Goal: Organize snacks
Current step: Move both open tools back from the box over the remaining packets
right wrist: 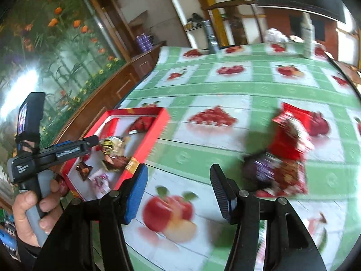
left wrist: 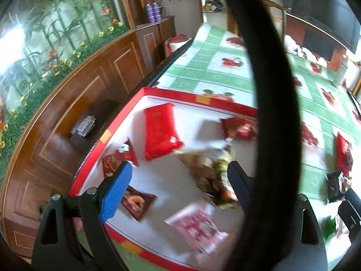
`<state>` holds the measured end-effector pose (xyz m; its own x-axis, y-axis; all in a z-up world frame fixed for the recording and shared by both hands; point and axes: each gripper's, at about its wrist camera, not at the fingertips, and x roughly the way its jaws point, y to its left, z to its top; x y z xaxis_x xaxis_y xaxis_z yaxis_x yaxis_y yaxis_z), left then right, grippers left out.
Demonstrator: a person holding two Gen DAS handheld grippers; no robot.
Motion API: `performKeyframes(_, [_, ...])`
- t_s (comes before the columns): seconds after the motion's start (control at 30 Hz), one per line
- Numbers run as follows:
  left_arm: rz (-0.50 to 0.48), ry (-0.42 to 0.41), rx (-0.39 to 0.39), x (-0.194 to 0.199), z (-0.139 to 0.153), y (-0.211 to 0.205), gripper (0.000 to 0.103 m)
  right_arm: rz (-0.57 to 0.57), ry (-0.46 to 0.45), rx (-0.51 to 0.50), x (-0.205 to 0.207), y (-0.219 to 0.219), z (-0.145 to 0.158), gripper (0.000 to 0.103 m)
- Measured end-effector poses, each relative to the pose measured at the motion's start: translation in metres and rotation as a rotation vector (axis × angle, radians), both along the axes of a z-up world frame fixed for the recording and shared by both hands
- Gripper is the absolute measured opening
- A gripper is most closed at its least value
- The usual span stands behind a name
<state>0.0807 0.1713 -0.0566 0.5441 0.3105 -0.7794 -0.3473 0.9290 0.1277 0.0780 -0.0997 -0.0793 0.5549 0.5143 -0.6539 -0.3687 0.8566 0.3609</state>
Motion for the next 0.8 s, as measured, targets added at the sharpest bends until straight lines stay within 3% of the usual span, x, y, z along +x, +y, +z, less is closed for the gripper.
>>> performKeyframes(0.33, [-0.109,-0.004,0.062,-0.015,0.007,-0.060,0.088,-0.155,0.018,0.023,-0.024,-0.080,-0.013,0.062])
performKeyframes(0.8, [-0.177,0.026,0.099,-0.024,0.003,-0.103,0.089,-0.280,0.024,0.030,-0.044,-0.148,-0.026,0.068])
